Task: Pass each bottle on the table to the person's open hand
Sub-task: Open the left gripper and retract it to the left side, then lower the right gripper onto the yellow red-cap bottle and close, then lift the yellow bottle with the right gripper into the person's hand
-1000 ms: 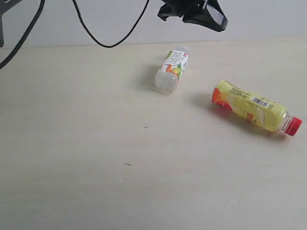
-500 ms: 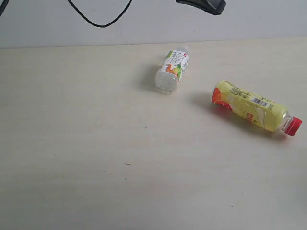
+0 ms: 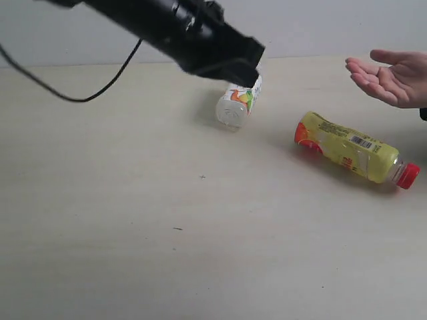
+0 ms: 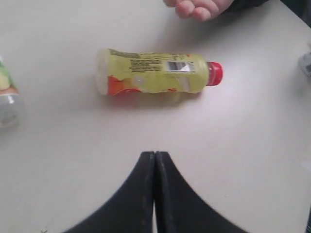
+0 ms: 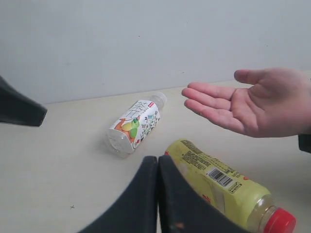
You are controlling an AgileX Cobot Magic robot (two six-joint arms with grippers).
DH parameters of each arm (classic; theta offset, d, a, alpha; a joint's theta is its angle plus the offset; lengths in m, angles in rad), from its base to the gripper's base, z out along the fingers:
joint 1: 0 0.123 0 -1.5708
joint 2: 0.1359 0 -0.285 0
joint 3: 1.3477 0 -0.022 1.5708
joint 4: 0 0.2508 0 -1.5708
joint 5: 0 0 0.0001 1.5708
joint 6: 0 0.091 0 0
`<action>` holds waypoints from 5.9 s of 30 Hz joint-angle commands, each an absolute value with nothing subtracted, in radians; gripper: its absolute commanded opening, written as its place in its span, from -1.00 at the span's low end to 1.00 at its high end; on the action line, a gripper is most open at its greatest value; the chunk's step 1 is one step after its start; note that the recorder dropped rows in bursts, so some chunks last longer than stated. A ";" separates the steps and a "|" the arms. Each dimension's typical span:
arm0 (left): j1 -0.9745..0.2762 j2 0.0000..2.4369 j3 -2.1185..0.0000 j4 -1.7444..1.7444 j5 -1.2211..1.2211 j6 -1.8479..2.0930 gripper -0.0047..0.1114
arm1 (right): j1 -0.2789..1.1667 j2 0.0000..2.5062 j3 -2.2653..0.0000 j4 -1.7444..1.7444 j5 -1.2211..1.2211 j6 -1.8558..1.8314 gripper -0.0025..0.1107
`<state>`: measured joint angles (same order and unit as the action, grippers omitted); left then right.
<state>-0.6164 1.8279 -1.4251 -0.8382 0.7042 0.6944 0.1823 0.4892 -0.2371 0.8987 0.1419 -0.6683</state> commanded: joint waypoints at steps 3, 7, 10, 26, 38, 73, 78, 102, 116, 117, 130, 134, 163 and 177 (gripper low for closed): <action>-0.618 1.552 -0.929 -1.241 0.275 1.127 -0.92 | 0.181 0.484 -0.234 0.899 0.139 -0.677 -0.96; -0.618 1.389 -0.708 -1.358 0.144 1.273 -0.92 | 0.181 0.484 -0.234 0.899 0.139 -0.677 -0.96; -0.618 1.264 -0.591 -1.364 0.081 1.282 -0.92 | 0.181 0.484 -0.234 0.899 0.139 -0.677 -0.96; -0.618 0.846 -0.308 -1.379 -0.093 1.178 -0.92 | 0.181 0.498 -0.287 1.055 0.061 -0.680 -0.96; -0.618 0.839 -0.306 -1.375 -0.089 1.177 -0.92 | 0.181 0.998 -0.810 0.657 0.482 -0.662 -0.96; -0.618 0.839 -0.306 -1.375 -0.089 1.177 -0.92 | 0.198 1.686 -1.186 0.000 1.007 -0.514 0.32; -0.618 0.839 -0.306 -1.375 -0.089 1.177 -0.92 | 0.198 1.734 -1.186 -0.100 0.981 -0.540 0.32; -0.618 0.839 -0.306 -1.375 -0.089 1.177 -0.92 | 0.198 1.939 -1.186 -0.159 0.708 -0.624 0.41; -0.618 0.839 -0.306 -1.375 -0.089 1.177 -0.92 | 0.198 1.992 -1.186 -0.157 0.685 -0.624 0.18; -0.618 0.839 -0.306 -1.375 -0.089 1.177 -0.92 | 0.198 1.990 -1.186 -0.157 0.685 -0.624 0.05; -0.618 0.839 -0.306 -1.375 -0.089 1.177 -0.92 | 0.198 1.814 -1.212 0.038 0.847 -0.474 -0.96; -0.618 0.839 -0.306 -1.375 -0.089 1.177 -0.92 | 0.198 1.764 -1.339 0.025 0.976 -0.234 -0.96; -0.618 0.839 -0.306 -1.375 -0.089 1.177 -0.92 | 0.115 2.024 -1.744 -0.137 1.189 0.134 -0.96; -0.618 0.839 -0.306 -1.375 -0.089 1.177 -0.92 | 0.115 2.061 -1.744 -0.160 1.068 0.138 -0.94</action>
<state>-0.6164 0.8464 -0.3111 -1.3693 -0.0871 1.1851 0.1194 2.0629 -1.7333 -0.1522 1.1093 0.1430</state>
